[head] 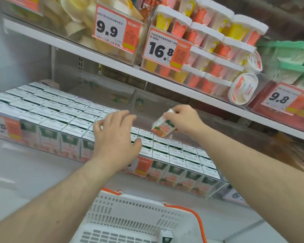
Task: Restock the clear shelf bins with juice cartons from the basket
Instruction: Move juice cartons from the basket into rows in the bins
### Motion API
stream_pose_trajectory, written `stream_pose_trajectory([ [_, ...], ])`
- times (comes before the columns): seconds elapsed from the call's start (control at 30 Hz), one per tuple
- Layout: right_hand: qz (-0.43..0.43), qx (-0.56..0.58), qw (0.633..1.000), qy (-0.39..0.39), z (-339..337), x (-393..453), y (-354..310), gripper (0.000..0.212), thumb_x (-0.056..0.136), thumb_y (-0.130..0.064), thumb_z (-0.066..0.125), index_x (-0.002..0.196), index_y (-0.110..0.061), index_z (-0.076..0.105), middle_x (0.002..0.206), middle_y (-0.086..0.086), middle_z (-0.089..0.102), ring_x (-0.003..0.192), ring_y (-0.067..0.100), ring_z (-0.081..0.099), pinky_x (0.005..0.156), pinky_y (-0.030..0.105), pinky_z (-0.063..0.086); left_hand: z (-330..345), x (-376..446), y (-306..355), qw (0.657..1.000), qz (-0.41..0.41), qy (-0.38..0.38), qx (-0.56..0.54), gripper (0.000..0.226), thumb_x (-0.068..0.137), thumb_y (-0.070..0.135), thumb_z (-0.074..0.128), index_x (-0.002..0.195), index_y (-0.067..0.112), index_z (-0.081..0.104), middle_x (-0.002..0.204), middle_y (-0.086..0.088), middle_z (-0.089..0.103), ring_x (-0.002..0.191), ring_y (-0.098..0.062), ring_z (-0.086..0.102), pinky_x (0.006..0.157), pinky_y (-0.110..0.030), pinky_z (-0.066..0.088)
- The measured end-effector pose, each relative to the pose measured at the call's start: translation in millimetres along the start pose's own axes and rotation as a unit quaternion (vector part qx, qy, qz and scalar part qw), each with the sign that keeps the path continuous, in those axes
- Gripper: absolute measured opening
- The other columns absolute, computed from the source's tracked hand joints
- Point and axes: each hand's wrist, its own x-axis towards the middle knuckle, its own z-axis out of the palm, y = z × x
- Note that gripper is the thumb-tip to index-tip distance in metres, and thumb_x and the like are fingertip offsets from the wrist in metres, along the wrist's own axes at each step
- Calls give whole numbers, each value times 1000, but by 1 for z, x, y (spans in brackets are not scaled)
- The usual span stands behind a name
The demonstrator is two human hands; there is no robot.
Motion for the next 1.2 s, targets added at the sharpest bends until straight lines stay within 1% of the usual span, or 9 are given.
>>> stream_pose_trajectory([
  [0.13,-14,-53,998,-7,27,26,-25,33,83,-42,60,81,-10,68,72,2,65,71,21,60,58,31,44,-2,-4,-16,996,-56,-72,21,83,85,53,57,151,26,14,160,9,7,144,-13,18,114,-47,15],
  [0.37,-42,-83,991,-96,79,50,-49,35,89,-42,62,110,-15,63,108,4,66,79,15,56,62,27,43,-2,-8,-24,994,-61,-85,-22,82,90,50,51,153,26,4,157,10,21,134,-12,36,114,-45,16],
  [0.43,-19,-57,988,-141,89,56,-44,38,88,-44,65,111,-14,63,109,3,64,84,14,58,59,26,41,-1,-8,-24,995,-56,-83,-20,82,90,50,51,153,26,3,157,11,21,134,-10,36,113,-45,17],
  [0.6,87,40,967,-234,98,61,-33,50,82,-45,67,123,-19,57,119,0,56,103,21,55,94,41,46,3,-9,-26,995,-56,-77,-15,83,90,50,49,153,25,2,156,12,24,132,-10,38,112,-48,18],
  [0.7,116,75,964,-226,99,62,-32,16,87,-28,63,96,-15,60,90,6,59,77,21,52,79,38,46,3,-9,-25,995,-60,-86,-8,83,90,50,49,153,25,1,157,11,22,134,-11,36,113,-48,16],
  [0.83,101,46,963,-244,99,59,-30,22,90,-27,60,101,-8,65,101,13,71,84,26,62,91,45,51,1,-7,-23,993,-68,-92,-20,82,87,46,53,152,25,7,156,10,23,136,-10,32,114,-49,16],
  [0.93,19,-90,964,-249,99,52,-40,26,99,-30,48,106,-9,62,96,8,59,85,23,54,74,33,43,1,-9,-20,999,-45,-21,-12,75,83,39,61,147,21,28,151,4,16,137,-20,19,111,-51,20],
  [1.03,-71,-159,978,-116,87,37,-49,23,96,-34,53,99,-14,65,96,4,66,86,25,60,65,29,42,2,-17,-10,984,106,125,-66,43,75,29,58,115,13,57,120,-4,36,107,-27,42,88,-41,41],
  [1.2,-290,10,934,207,45,-52,-22,18,81,-19,47,71,-12,60,69,1,61,68,26,56,62,36,45,15,-60,4,964,237,-59,-103,15,72,30,46,77,22,58,70,9,57,65,-17,58,53,-28,48],
])
